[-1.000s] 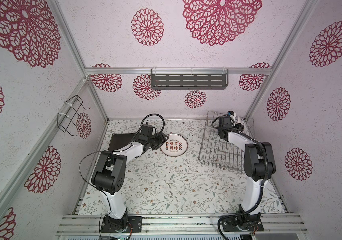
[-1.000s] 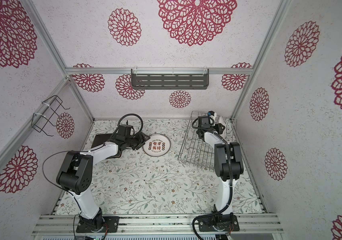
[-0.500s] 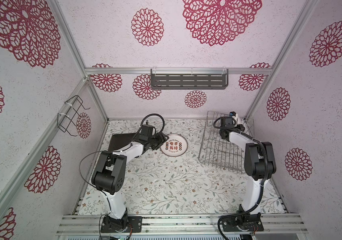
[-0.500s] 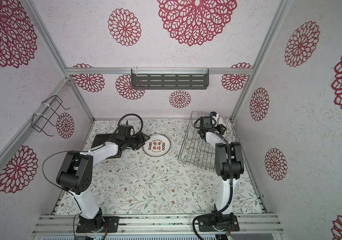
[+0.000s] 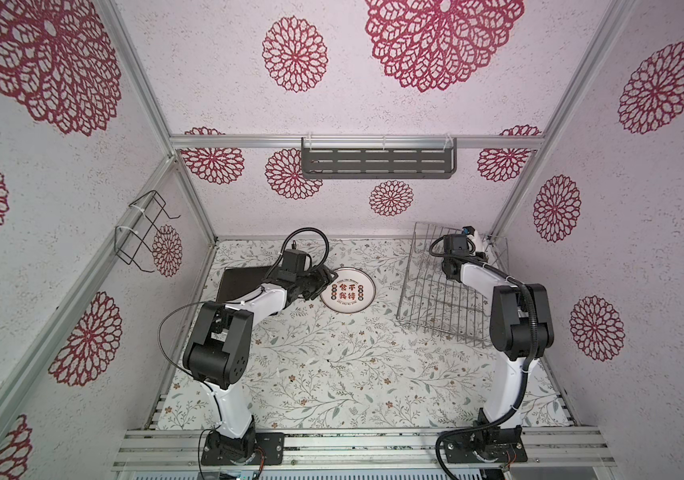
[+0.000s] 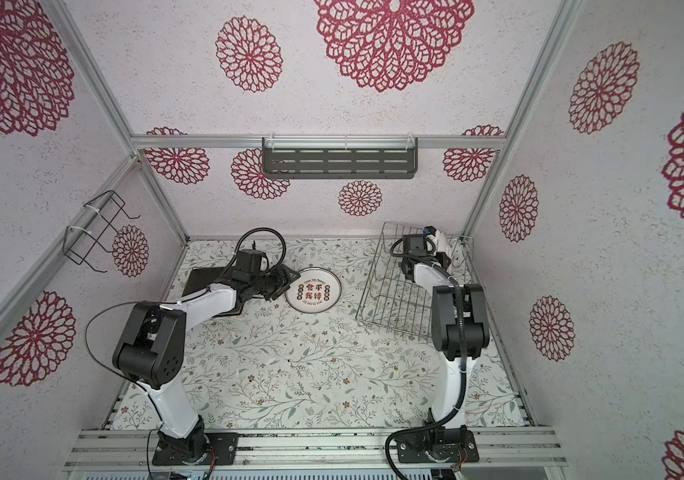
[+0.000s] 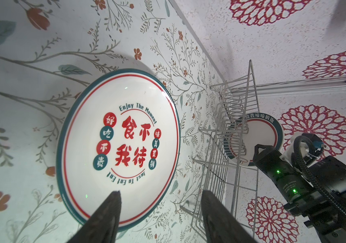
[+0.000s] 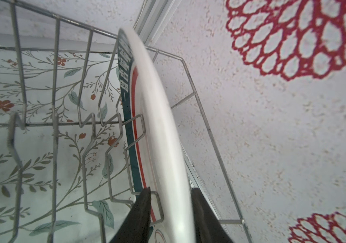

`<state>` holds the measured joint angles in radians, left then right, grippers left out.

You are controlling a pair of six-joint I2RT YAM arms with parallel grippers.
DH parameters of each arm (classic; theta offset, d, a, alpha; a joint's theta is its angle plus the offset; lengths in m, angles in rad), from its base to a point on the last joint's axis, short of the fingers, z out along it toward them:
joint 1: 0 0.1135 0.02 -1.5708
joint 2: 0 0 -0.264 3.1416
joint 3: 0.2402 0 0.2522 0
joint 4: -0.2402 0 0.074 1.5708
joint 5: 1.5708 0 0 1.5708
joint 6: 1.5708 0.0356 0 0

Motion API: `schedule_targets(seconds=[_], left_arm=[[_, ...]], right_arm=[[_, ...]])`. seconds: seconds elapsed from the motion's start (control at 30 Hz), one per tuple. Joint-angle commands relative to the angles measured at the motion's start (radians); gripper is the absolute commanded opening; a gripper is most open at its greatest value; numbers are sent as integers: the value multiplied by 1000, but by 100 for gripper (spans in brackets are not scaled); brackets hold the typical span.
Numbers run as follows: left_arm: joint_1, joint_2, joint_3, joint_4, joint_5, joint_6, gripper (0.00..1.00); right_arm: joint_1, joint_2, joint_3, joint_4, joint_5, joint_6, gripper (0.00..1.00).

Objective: Unload the plates from the dish rack
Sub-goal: 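Close the right gripper on the top edge of the green-rimmed plate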

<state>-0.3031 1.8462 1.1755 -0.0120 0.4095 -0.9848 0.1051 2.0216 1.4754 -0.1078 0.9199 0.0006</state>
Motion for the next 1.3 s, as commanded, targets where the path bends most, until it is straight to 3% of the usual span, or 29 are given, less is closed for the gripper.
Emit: schedule_targets(seconds=[0.0,0.73,1.0,1.27], left_arm=[[1,-15,-14,30,-3,1,65],[1,-51,-63,51,-14,-6,65],[2,-53,-66,58,-13,-11,65],[2,-65,-80,67,-17,-16,65]], right_arm=[[-7,-11,50,-26,11,23,31],[-7,-12,102,-77,23,15,7],[-5,-17,109,-78,36,-8,0],[-5,-34,122,-81,61,-34,0]])
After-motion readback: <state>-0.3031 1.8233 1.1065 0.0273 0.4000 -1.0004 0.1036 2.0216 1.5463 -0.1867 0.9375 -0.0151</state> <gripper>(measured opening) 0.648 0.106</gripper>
